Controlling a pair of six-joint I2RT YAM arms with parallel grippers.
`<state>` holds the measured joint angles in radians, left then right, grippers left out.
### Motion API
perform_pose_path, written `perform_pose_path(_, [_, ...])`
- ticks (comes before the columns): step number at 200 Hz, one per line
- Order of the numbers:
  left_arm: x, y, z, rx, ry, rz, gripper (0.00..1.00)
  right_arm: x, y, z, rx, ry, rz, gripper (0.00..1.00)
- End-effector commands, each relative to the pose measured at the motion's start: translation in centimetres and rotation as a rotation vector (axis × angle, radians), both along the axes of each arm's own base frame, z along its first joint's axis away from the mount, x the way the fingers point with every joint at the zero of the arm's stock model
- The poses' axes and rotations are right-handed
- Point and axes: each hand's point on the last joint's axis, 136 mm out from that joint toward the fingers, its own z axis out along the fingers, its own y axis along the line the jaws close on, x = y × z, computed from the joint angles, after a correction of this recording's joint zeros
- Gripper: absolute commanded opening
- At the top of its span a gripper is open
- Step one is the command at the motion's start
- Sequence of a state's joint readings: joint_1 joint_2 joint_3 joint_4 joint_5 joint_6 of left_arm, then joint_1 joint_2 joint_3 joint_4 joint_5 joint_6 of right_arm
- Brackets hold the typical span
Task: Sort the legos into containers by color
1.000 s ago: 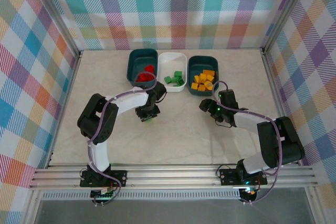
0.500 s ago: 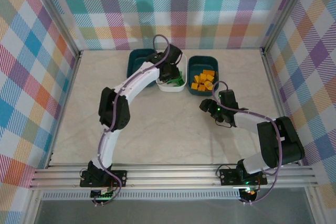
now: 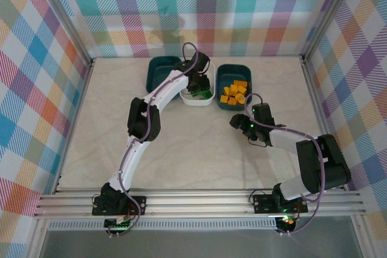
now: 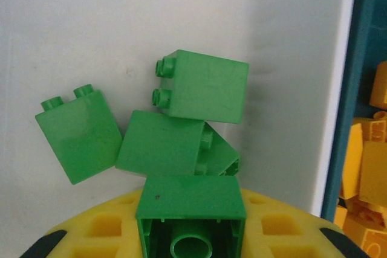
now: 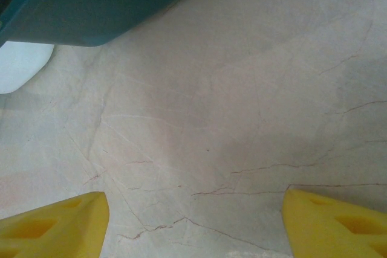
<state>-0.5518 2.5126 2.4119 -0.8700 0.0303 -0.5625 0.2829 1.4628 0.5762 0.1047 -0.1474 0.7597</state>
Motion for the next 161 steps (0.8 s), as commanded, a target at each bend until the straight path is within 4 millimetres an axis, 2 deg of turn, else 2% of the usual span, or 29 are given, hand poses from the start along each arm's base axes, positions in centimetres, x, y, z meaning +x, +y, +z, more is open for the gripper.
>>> perform_pose_path(1, [0.2, 0.1, 1.7, -0.009, -0.024, -0.021, 0.33, 0.7, 0.5, 1.4, 0.018, -0.04, 0.007, 0.76])
perform_pose_path(31, [0.1, 0.1, 2.0, -0.008, -0.025, -0.028, 0.52, 0.7, 0.6, 1.3, 0.023, -0.037, 0.008, 0.76])
perform_pose_path(44, [0.1, 0.1, 2.9, -0.013, -0.039, -0.027, 0.64, 0.7, 0.6, 1.2, 0.019, -0.035, 0.007, 0.76])
perform_pose_path(58, [0.2, 0.4, 4.7, -0.01, -0.076, -0.028, 0.72, 0.7, 0.5, 1.3, 0.017, -0.037, 0.006, 0.77])
perform_pose_path(76, [-0.2, 0.7, 7.7, -0.004, -0.128, -0.05, 0.74, 0.7, 0.4, 1.6, 0.007, -0.052, 0.006, 0.77])
perform_pose_path(96, [-1.8, 1.7, 11.0, 0.048, -0.194, -0.072, 0.76, 0.9, 0.3, 2.2, -0.001, -0.085, 0.017, 0.78])
perform_pose_path(116, [-4.1, 3.7, 14.3, 0.098, -0.285, -0.071, 0.76, 1.0, 0.9, 3.7, -0.01, -0.163, 0.062, 0.8])
perform_pose_path(130, [-6.2, 5.7, 15.9, 0.117, -0.355, -0.05, 0.76, 0.8, 1.4, 5.2, -0.051, -0.237, 0.097, 0.82])
perform_pose_path(149, [-9.1, 9.4, 18.6, 0.138, -0.482, 0.024, 0.77, 0.5, 2.3, 7.7, -0.084, -0.337, 0.137, 0.85])
perform_pose_path(161, [-11.0, 12.0, 20.3, 0.156, -0.553, 0.087, 0.8, 0.2, 3.1, 9.5, -0.074, -0.404, 0.158, 0.92])
